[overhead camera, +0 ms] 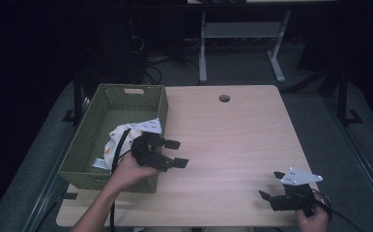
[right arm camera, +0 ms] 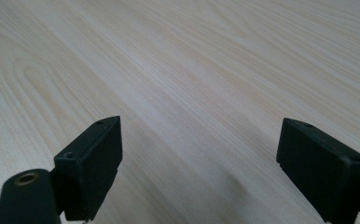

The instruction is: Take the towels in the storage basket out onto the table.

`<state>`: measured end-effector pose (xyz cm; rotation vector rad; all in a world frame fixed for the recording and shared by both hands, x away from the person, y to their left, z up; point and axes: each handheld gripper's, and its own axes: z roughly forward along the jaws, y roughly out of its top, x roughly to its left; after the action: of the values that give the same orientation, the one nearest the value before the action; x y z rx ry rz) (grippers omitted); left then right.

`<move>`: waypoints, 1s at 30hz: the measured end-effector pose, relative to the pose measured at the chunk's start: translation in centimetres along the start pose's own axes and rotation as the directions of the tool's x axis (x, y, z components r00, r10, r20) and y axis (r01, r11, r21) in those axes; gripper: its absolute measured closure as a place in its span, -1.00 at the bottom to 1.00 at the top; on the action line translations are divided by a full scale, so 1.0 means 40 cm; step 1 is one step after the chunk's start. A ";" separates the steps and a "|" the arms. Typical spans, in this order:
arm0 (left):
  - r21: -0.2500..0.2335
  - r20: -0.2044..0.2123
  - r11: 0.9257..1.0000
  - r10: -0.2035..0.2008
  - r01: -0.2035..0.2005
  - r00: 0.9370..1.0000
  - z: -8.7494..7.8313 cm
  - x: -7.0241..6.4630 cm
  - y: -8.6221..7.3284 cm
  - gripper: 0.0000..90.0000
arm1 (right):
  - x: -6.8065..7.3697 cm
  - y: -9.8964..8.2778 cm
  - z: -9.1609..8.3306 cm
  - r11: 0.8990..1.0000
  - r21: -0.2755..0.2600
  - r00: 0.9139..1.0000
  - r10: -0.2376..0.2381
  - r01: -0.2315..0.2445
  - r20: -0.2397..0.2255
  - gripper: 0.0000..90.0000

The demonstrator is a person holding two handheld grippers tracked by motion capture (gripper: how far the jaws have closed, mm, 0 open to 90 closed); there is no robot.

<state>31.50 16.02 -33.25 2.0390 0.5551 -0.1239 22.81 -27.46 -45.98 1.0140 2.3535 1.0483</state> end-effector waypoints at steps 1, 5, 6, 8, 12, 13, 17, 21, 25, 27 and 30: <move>0.001 -0.004 1.000 -0.001 0.001 1.000 -0.006 0.004 -0.001 -0.53 | 0.000 0.000 -0.001 1.000 0.002 1.000 0.001 -0.001 0.004 -0.69; -0.008 -0.020 1.000 -0.017 0.016 1.000 -0.039 0.015 -0.006 -0.53 | -0.001 0.000 -0.003 1.000 -0.002 1.000 0.011 -0.011 0.005 -0.69; -0.008 -0.020 1.000 -0.017 0.016 1.000 -0.039 0.015 -0.006 -0.53 | -0.001 0.000 -0.003 1.000 -0.002 1.000 0.011 -0.011 0.005 -0.69; -0.009 -0.031 1.000 -0.024 0.024 0.999 -0.066 0.025 -0.009 -0.53 | -0.002 -0.001 -0.003 1.000 -0.002 1.000 0.011 -0.011 0.005 -0.69; -0.006 -0.062 0.999 -0.034 0.034 0.998 -0.095 0.039 -0.014 -0.49 | -0.006 -0.002 -0.006 1.000 -0.005 1.000 0.014 -0.014 0.007 -0.69; -0.010 -0.060 0.999 -0.046 0.045 0.997 -0.103 0.046 -0.018 -0.49 | -0.007 -0.003 -0.007 1.000 -0.006 1.000 0.014 -0.014 0.007 -0.69; -0.006 -0.075 0.999 -0.052 0.052 0.996 -0.124 0.061 -0.025 -0.49 | -0.007 -0.004 -0.008 1.000 -0.005 1.000 0.014 -0.014 0.010 -0.69; -0.008 -0.100 0.998 -0.065 0.065 0.993 -0.153 0.080 -0.034 -0.49 | -0.008 -0.004 -0.009 1.000 -0.006 1.000 0.015 -0.015 0.010 -0.69; -0.019 -0.113 0.997 -0.080 0.078 0.990 -0.180 0.101 -0.044 -0.47 | -0.008 -0.004 -0.009 1.000 -0.008 1.000 0.017 -0.016 0.014 -0.69; -0.018 -0.129 0.996 -0.095 0.093 0.987 -0.191 0.115 -0.052 -0.47 | -0.009 -0.004 -0.010 1.000 -0.008 1.000 0.015 -0.015 0.013 -0.69; -0.016 -0.148 0.994 -0.112 0.111 0.983 -0.203 0.132 -0.063 -0.46 | -0.008 -0.004 -0.009 1.000 -0.004 1.000 0.015 -0.015 0.012 -0.69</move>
<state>33.99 25.71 -32.71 2.0199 0.7624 -0.0362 22.74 -27.93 -45.86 1.0355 2.3370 1.0497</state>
